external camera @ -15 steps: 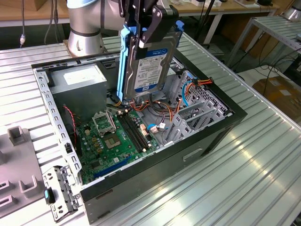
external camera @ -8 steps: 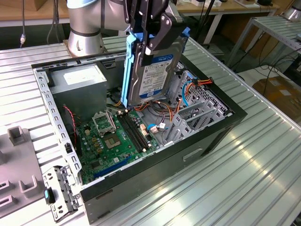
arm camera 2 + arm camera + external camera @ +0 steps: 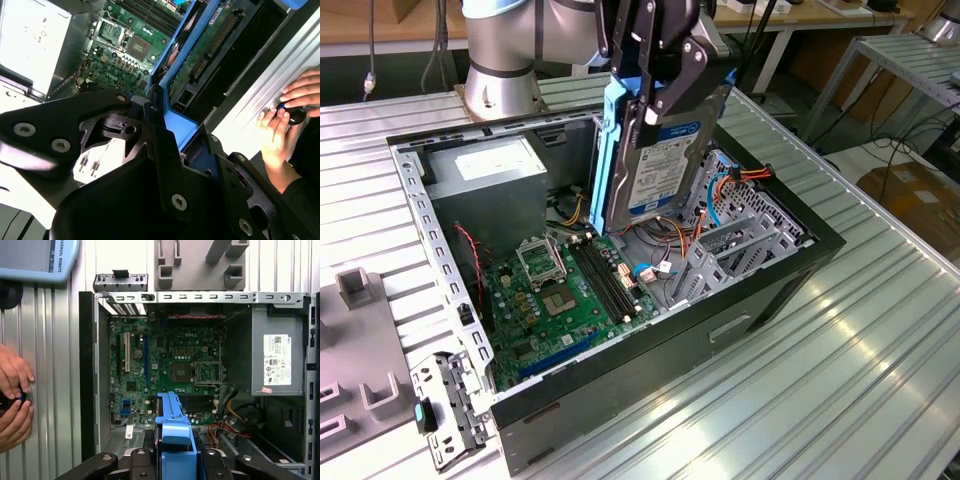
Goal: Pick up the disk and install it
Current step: 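Insert the disk into the insertion slot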
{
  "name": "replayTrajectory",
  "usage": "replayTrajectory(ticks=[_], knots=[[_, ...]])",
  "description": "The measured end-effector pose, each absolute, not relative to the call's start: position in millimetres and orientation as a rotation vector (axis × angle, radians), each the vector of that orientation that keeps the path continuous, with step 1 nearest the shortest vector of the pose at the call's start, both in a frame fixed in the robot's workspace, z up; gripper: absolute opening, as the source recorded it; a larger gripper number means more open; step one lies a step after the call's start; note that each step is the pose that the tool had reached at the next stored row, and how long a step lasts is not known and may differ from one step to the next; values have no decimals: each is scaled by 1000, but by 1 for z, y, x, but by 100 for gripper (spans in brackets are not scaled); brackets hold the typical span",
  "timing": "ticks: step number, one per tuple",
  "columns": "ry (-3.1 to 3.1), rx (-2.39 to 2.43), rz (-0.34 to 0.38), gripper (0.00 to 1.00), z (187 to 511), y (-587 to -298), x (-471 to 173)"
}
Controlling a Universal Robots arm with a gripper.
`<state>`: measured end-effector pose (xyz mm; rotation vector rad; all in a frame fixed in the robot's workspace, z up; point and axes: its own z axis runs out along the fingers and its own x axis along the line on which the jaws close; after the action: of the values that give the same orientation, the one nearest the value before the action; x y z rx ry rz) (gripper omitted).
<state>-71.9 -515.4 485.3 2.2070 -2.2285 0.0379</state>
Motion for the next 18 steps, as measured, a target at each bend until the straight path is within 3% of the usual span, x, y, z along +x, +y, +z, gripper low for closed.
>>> replayTrajectory(ticks=[18], knots=[[-2221,2211,39,37,481,-528,-9]])
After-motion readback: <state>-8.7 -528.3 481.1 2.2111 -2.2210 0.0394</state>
